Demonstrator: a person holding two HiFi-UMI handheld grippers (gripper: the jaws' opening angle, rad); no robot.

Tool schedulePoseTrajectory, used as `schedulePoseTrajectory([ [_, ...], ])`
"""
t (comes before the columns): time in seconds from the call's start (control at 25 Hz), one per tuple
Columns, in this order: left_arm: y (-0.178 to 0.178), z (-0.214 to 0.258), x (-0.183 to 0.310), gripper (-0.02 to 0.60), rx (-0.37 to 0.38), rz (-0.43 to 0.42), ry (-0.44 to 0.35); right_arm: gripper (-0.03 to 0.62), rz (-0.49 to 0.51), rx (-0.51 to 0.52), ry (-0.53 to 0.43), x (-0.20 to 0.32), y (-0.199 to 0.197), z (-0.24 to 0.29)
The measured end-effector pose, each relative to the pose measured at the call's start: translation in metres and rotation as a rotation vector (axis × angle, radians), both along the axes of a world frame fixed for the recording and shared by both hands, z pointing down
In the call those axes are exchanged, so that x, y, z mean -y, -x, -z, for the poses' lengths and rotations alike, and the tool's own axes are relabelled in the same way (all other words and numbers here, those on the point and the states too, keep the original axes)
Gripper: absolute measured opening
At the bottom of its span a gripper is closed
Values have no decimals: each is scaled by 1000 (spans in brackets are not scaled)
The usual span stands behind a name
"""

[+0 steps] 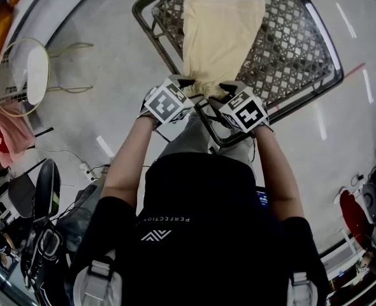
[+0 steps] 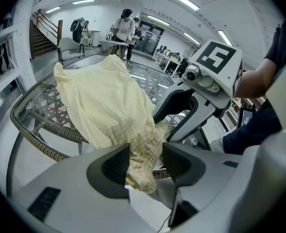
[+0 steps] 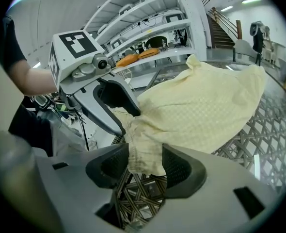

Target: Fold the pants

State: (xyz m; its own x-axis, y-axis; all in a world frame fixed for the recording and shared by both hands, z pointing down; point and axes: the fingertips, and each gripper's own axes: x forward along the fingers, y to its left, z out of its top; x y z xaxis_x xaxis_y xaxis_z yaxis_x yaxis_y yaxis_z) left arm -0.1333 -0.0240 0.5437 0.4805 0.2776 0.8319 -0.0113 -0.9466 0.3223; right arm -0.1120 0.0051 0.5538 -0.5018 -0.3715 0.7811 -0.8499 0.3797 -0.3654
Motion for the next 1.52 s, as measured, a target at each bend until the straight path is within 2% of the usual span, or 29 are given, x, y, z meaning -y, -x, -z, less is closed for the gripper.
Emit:
schedulePoseTrajectory([
  [0.24, -2, -6, 1, 213, 12, -42, -38, 204, 38, -45, 4, -2, 1, -7],
  [0.4, -3, -2, 6, 216, -3, -57, -85, 227, 114, -136, -18, -4, 3, -11],
  [0.56, 0, -5, 9, 216, 3, -56, -75, 227, 125, -185, -20, -4, 3, -15],
  [0.68, -2, -9, 4, 236, 16, -111, -67, 227, 127, -174, -5, -3, 2, -15],
  [0.8, 0, -14, -1, 252, 49, -184, -99, 227, 137, -182, 4, -2, 0, -16],
  [0.92, -1, -18, -5, 255, 62, -215, -136, 225, 151, -214, 17, -2, -2, -18],
  [1.04, -2, -19, -5, 247, 65, -210, -167, 224, 146, -239, 13, -2, -4, -19],
  [1.16, -4, -20, -2, 205, 52, -192, -195, 202, 110, -226, 12, -2, -8, -19],
  [1.36, -6, -19, 5, 154, 60, -129, -184, 155, 47, -155, 46, 4, -10, -17],
  [1.52, -6, -19, 7, 129, 63, -122, -176, 144, 36, -132, 60, 5, -10, -15],
])
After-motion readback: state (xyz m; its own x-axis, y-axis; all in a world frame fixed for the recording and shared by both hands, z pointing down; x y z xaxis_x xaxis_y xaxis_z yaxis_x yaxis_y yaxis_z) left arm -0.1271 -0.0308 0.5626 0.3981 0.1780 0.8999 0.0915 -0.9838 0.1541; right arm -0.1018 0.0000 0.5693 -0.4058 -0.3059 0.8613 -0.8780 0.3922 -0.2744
